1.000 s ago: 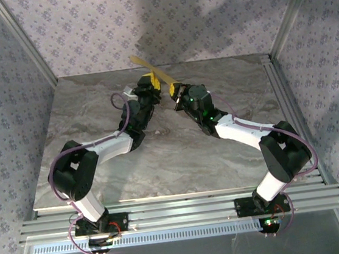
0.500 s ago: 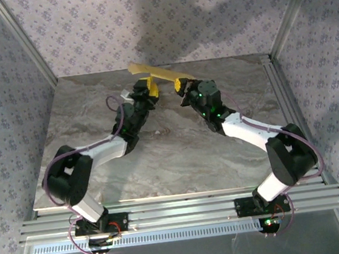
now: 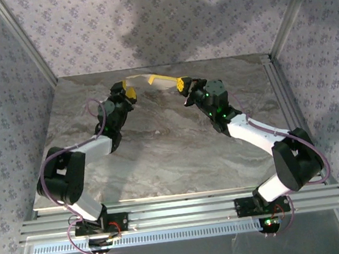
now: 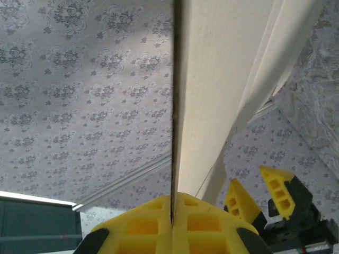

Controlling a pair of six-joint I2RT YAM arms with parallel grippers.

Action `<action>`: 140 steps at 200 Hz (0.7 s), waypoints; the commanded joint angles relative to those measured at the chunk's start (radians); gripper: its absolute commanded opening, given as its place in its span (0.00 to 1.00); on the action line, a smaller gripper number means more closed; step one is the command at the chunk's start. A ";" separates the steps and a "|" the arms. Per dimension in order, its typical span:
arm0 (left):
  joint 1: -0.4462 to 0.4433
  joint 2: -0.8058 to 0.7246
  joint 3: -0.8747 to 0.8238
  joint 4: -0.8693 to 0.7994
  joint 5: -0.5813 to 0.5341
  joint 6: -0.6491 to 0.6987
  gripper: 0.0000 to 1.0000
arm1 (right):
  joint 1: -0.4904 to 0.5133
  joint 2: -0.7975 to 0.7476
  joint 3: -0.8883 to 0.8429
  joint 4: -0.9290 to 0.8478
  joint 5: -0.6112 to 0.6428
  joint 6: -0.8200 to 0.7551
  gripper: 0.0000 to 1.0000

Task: Fold the paper box

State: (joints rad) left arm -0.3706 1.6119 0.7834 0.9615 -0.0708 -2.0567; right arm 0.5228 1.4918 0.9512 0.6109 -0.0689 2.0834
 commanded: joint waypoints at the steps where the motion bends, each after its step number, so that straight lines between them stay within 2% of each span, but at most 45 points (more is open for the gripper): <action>1: 0.013 -0.001 0.033 0.011 0.021 -0.083 0.47 | -0.007 -0.031 -0.014 0.031 -0.012 0.034 0.00; 23: 0.021 -0.003 0.018 0.038 0.014 -0.093 0.45 | -0.015 -0.049 0.001 0.021 -0.016 0.025 0.00; 45: 0.041 -0.083 -0.032 -0.020 0.003 -0.056 0.44 | -0.026 -0.144 0.020 -0.123 -0.028 -0.039 0.00; 56: 0.052 -0.163 -0.046 -0.128 0.013 -0.018 0.44 | -0.026 -0.214 0.028 -0.232 -0.029 -0.087 0.00; 73: 0.060 -0.298 -0.056 -0.329 0.004 0.065 0.43 | -0.003 -0.328 0.087 -0.545 -0.034 -0.174 0.00; 102: 0.067 -0.510 0.007 -0.784 -0.020 0.245 0.38 | 0.118 -0.497 0.189 -1.020 0.149 -0.194 0.00; 116: 0.067 -0.554 0.052 -0.959 -0.018 0.315 0.36 | 0.131 -0.516 0.262 -1.165 0.185 -0.180 0.00; 140: 0.066 -0.550 0.079 -1.082 0.029 0.385 0.35 | 0.085 -0.450 0.373 -1.328 0.172 -0.175 0.00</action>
State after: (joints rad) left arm -0.3077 1.0458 0.8272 0.1917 -0.0769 -1.8130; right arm 0.6472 0.9768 1.2350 -0.3824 0.0326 1.9289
